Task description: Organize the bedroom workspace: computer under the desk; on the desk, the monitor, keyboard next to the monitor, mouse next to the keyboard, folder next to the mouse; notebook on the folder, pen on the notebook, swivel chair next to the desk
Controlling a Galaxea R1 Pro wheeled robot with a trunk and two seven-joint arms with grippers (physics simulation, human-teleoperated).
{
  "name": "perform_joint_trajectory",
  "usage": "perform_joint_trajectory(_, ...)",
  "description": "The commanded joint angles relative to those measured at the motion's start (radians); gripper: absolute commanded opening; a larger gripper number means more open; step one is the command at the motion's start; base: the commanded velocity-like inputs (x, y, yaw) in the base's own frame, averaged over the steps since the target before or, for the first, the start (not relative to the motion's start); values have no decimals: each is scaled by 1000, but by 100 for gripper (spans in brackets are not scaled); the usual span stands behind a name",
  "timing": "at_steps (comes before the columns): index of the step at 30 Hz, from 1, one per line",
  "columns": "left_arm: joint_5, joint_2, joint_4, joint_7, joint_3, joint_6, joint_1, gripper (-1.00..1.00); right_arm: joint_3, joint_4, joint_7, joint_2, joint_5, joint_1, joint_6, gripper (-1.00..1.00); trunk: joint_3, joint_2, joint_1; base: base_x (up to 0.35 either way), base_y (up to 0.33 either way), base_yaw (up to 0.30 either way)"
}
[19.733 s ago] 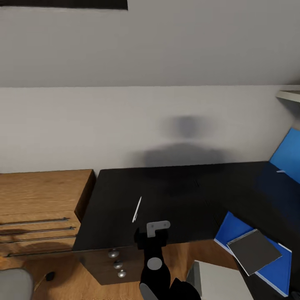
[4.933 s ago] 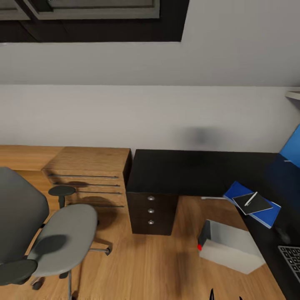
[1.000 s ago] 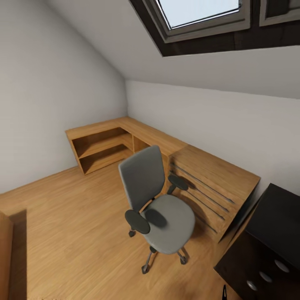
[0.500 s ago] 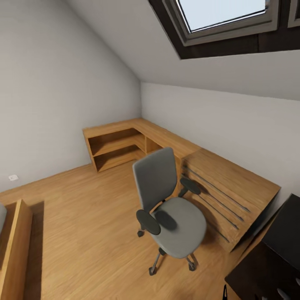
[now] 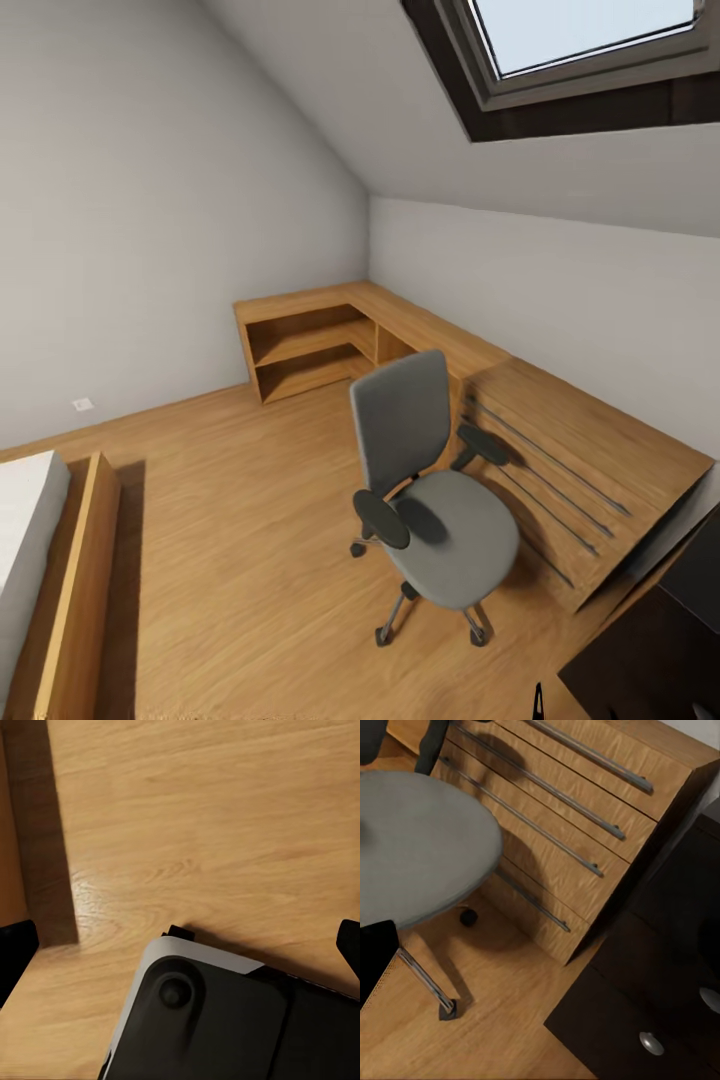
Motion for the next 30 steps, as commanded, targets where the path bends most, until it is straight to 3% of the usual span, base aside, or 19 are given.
perform_joint_trajectory(1, 4, 1, -1, 8, -9, -2, 0, 100, 9, 0, -9, 0, 0, -1, 0, 100, -2, -2, 1, -12, 2, 234)
perform_joint_trajectory(30, 4, 2, -1, 8, -7, -4, 0, 100, 10, 0, -9, 15, 0, 0, 11, 100, -2, -2, 1, 1, 1, 273)
